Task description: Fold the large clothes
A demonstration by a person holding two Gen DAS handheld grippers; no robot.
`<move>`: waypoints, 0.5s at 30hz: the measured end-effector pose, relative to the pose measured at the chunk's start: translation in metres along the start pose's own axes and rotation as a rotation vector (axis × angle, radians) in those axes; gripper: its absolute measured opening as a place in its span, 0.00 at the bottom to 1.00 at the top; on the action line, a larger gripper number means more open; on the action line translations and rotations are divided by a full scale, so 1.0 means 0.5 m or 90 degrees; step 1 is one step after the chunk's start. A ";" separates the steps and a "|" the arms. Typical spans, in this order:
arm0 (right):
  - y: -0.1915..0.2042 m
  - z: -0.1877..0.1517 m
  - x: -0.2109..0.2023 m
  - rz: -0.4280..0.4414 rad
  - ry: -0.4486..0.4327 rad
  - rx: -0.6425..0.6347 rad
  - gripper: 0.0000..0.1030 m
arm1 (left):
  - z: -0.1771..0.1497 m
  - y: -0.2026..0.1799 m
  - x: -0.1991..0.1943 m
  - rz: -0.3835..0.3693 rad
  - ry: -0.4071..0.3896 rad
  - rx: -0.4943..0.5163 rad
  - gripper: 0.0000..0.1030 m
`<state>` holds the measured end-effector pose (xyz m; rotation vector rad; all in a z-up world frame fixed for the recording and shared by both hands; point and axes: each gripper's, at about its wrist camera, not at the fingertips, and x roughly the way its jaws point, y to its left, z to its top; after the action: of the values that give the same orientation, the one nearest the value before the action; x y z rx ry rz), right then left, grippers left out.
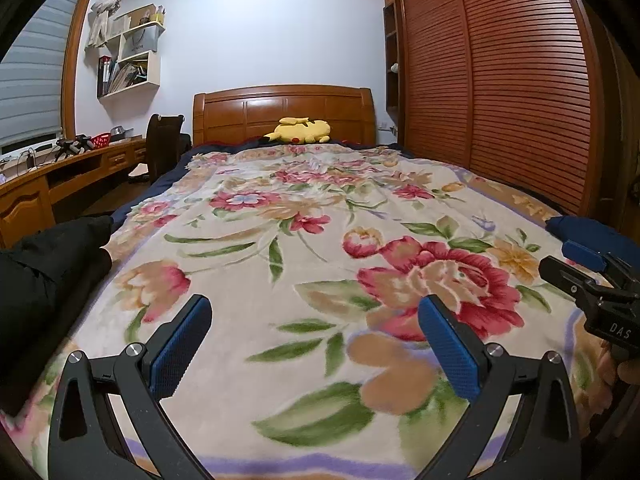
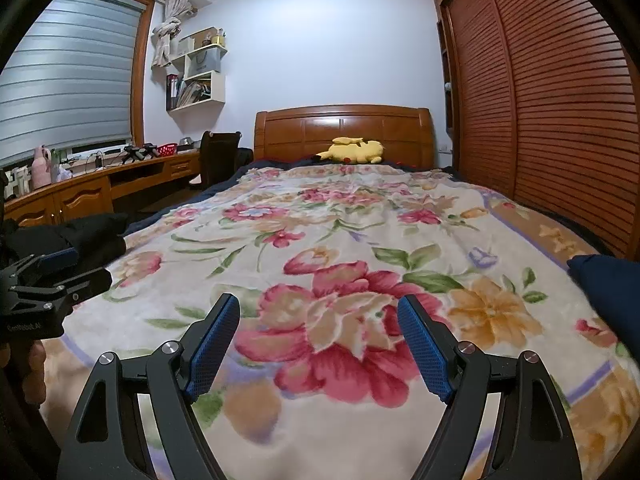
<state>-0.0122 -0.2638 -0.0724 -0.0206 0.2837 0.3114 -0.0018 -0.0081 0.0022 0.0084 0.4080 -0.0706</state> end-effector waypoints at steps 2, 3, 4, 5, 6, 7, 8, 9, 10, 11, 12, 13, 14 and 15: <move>-0.001 0.000 0.001 -0.001 -0.001 0.000 0.80 | 0.000 0.000 0.001 0.000 0.001 0.000 1.00; -0.001 -0.002 0.001 0.000 0.000 0.000 0.80 | 0.000 -0.001 0.001 0.001 0.000 0.001 1.00; 0.000 -0.003 0.000 0.000 0.000 -0.001 0.80 | 0.000 -0.001 -0.001 0.001 0.000 0.001 1.00; -0.001 -0.003 0.001 0.000 0.000 -0.001 0.80 | 0.000 -0.001 -0.001 0.000 0.000 0.001 1.00; -0.001 -0.003 0.000 0.001 0.000 -0.001 0.80 | 0.000 0.000 0.000 0.000 0.001 0.002 1.00; -0.001 -0.003 0.001 0.000 0.000 -0.001 0.80 | 0.000 0.000 0.000 0.000 0.000 0.002 1.00; -0.001 -0.004 0.001 0.000 0.000 -0.002 0.80 | 0.000 0.001 0.000 0.001 0.000 0.003 1.00; -0.002 -0.003 0.002 -0.001 0.000 -0.002 0.80 | 0.000 0.001 0.000 0.001 -0.001 0.002 1.00; -0.003 -0.003 0.003 -0.001 0.001 -0.001 0.80 | 0.000 0.000 0.000 0.000 0.000 0.001 1.00; -0.003 -0.003 0.004 0.000 0.002 -0.001 0.80 | 0.000 0.001 0.000 -0.001 0.000 0.000 1.00; -0.004 -0.004 0.005 0.000 0.002 -0.001 0.80 | 0.000 0.000 0.000 0.000 0.000 0.001 1.00; -0.004 -0.003 0.004 0.000 0.001 -0.001 0.80 | 0.000 0.000 -0.001 0.000 0.000 0.002 1.00; -0.004 -0.003 0.005 0.000 0.001 -0.001 0.80 | 0.000 0.000 -0.001 0.000 0.000 0.002 1.00; -0.005 -0.003 0.005 0.001 0.001 -0.001 0.80 | 0.000 0.000 0.000 0.001 0.000 0.002 1.00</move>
<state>-0.0099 -0.2655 -0.0747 -0.0228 0.2852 0.3125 -0.0020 -0.0080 0.0022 0.0117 0.4078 -0.0700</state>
